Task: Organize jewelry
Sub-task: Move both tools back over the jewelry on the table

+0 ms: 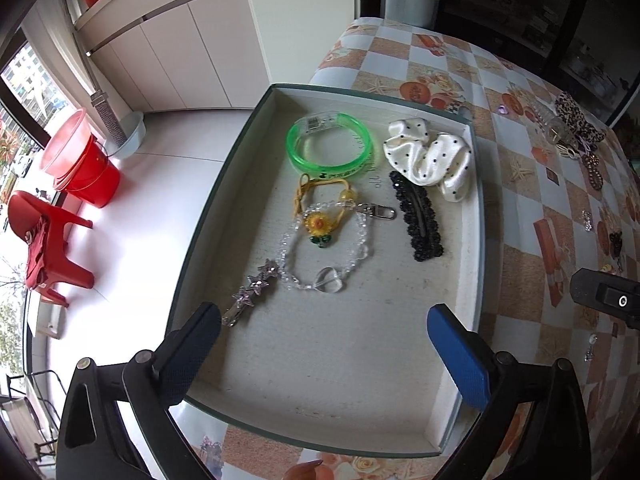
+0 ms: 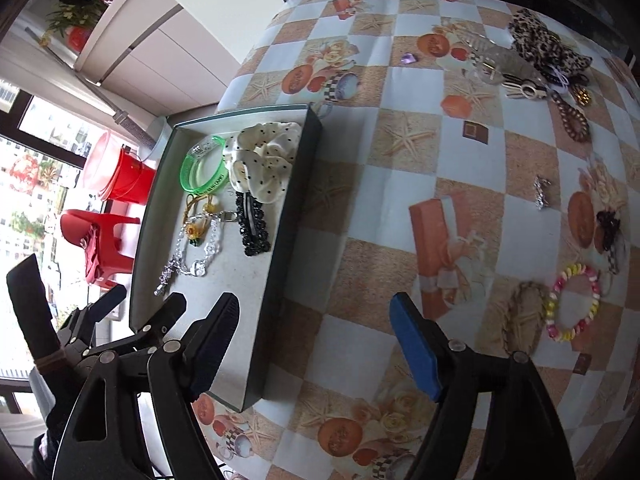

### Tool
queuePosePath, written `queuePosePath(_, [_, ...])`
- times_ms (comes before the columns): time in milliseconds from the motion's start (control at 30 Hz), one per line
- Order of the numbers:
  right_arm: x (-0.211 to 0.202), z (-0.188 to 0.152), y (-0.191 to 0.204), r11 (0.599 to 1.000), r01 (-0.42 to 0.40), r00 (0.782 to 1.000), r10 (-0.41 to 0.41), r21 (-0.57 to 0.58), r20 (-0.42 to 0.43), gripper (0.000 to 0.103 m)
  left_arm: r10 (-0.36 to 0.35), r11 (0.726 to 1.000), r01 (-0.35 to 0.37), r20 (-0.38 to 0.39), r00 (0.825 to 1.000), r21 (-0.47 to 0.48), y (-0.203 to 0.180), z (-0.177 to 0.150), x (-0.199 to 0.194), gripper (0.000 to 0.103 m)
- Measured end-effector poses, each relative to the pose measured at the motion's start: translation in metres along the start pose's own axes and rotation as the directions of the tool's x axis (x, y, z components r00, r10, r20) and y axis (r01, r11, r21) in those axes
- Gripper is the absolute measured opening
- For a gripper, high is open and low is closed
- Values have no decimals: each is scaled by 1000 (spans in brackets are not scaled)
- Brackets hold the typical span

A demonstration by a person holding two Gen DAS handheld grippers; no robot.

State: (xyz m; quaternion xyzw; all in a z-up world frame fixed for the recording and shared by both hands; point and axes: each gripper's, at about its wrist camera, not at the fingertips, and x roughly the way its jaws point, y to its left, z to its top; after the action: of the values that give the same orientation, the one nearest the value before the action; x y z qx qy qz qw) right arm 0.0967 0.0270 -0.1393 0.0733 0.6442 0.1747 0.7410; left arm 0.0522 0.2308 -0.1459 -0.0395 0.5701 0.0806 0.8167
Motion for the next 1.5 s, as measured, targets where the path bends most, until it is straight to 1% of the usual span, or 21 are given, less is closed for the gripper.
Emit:
queuePosePath(67, [-5, -6, -10, 1000, 0, 1000, 0, 18, 3, 84, -11, 1000, 11, -2, 1000, 24, -11, 1, -3, 103])
queuePosePath(100, [-7, -9, -16, 1000, 0, 1000, 0, 27, 6, 89, -15, 999, 15, -3, 1000, 37, -18, 1, -4, 103])
queuePosePath(133, [-10, -11, -21, 999, -1, 1000, 0, 37, 13, 90, -18, 999, 18, -4, 1000, 51, -24, 1, -5, 103])
queuePosePath(467, [-34, -36, -78, 989, -15, 999, 8, 150, 49, 91, -58, 983, 60, -16, 998, 174, -84, -3, -15, 103])
queuePosePath(667, [-47, -49, -114, 978, -8, 998, -6, 209, 68, 91, -80, 969, 84, -27, 996, 233, -120, -4, -18, 103])
queuePosePath(900, [-58, -59, -156, 957, 8, 995, -37, 290, 93, 91, -91, 952, 98, -38, 995, 288, -157, -5, -15, 103])
queuePosePath(1133, [-68, -64, -184, 946, 10, 988, -59, 324, 140, 91, -84, 943, 94, -44, 995, 320, -180, -2, -9, 103])
queuePosePath(1233, [-68, -62, -195, 939, 17, 991, -62, 343, 119, 91, -83, 940, 95, -49, 995, 329, -188, 1, -5, 103])
queuePosePath(1367, [-66, -53, -209, 938, 89, 991, -118, 334, 66, 91, -85, 940, 96, -48, 995, 329, -197, 8, 1, 103])
queuePosePath(1500, [-65, -39, -224, 931, 102, 990, -130, 350, 58, 91, -106, 943, 114, -43, 993, 313, -208, 20, 7, 103])
